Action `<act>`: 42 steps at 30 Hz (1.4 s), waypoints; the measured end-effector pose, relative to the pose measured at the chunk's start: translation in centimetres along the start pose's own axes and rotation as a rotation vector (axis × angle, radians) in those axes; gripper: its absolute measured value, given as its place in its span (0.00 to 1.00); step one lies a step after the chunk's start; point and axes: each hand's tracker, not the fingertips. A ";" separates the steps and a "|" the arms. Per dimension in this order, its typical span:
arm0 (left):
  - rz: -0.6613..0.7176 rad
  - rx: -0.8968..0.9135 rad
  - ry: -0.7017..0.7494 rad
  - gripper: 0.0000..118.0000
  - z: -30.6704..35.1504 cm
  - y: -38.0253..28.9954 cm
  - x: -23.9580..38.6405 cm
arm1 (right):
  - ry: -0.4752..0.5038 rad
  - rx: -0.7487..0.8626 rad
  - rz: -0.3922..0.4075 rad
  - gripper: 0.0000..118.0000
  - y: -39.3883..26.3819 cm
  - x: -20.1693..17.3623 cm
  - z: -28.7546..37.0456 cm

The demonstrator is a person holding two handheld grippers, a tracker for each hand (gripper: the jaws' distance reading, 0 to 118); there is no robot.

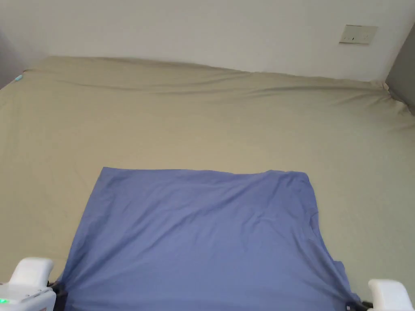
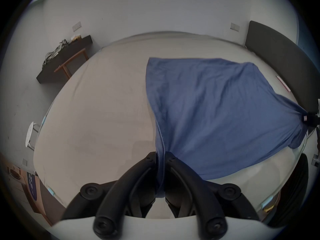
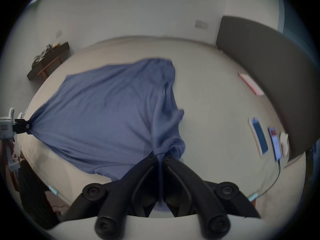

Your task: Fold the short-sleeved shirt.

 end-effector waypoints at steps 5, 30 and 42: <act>-0.023 -0.058 0.004 0.05 1.4 -2.3 -0.5 | 0.032 -0.109 -0.122 0.01 -3.5 1.1 1.1; 0.237 0.698 -0.068 0.96 15.7 11.3 3.7 | 0.000 0.644 0.114 0.96 12.5 -9.3 13.8; 0.039 0.892 -0.006 0.00 18.8 16.1 11.6 | 0.003 0.930 0.250 0.00 17.2 -18.5 17.7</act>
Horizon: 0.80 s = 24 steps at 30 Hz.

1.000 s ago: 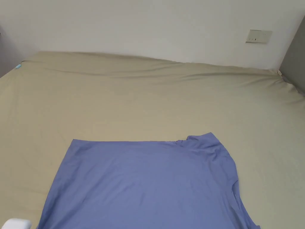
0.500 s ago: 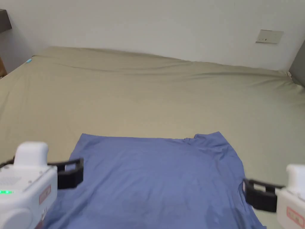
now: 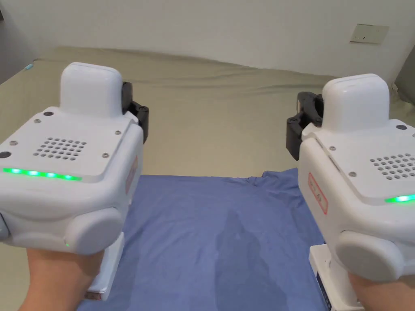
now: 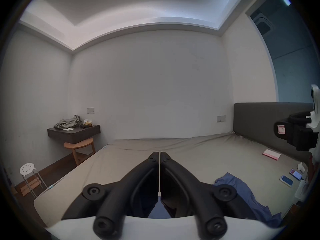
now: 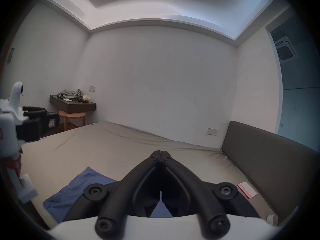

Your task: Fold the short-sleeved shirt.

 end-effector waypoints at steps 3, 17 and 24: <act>-0.037 -0.012 -0.006 0.00 -1.2 -0.7 0.9 | 0.003 -0.016 0.001 0.00 -1.1 -0.4 -1.5; -0.051 -0.431 -0.066 0.00 -13.3 -12.9 -2.5 | -0.032 -0.279 -0.042 0.00 -11.4 2.2 -10.9; -0.052 -0.762 0.110 0.04 -22.0 -24.4 -10.2 | -0.078 -0.398 -0.053 0.00 -16.4 6.1 -13.9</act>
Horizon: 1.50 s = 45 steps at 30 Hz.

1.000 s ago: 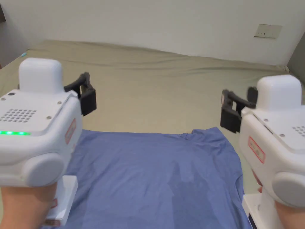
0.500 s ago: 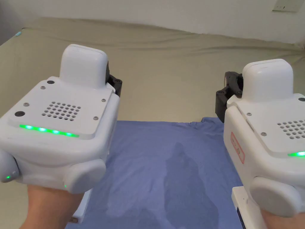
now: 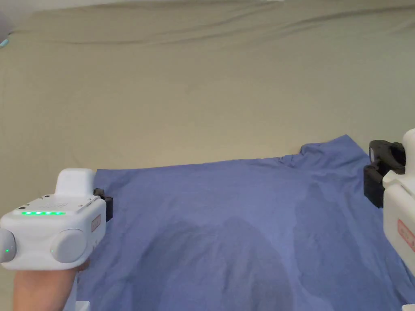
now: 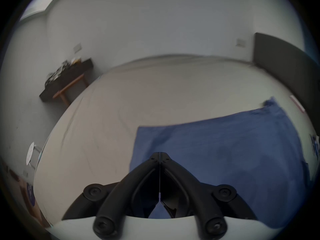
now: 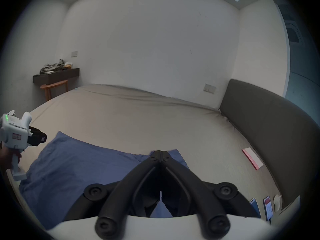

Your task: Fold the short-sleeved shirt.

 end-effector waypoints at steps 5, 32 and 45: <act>0.065 0.007 0.007 0.98 -5.5 2.9 -2.2 | -0.036 -0.085 -0.018 0.00 -1.6 2.2 -2.1; -0.055 0.231 -0.094 0.00 4.3 4.5 0.4 | -0.006 -0.380 -0.066 0.20 -2.7 8.9 -16.4; -0.102 0.165 -0.105 0.00 5.0 1.3 1.2 | -0.045 -0.651 -0.159 0.95 -8.6 9.7 -24.3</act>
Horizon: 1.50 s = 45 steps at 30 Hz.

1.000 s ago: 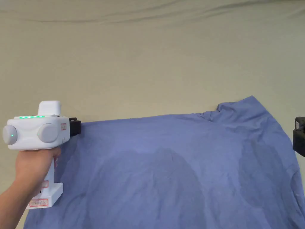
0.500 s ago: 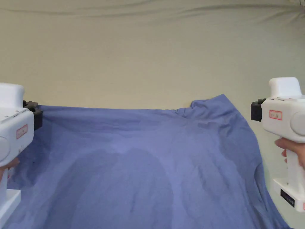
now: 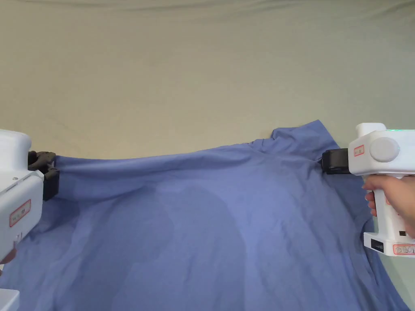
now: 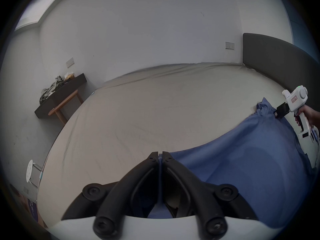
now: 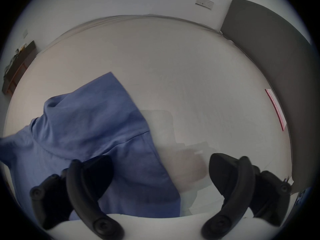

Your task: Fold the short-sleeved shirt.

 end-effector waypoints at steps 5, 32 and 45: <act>0.019 -0.023 -0.005 0.00 0.5 -0.8 0.4 | 0.104 -0.013 -0.054 0.79 -0.3 0.3 1.1; 0.112 0.473 0.135 0.00 26.9 9.7 -6.4 | 0.132 0.838 -0.015 0.00 -5.8 5.8 43.7; 0.150 0.702 0.191 0.00 37.2 15.7 -8.9 | 0.051 1.122 0.044 0.00 -5.6 6.0 55.9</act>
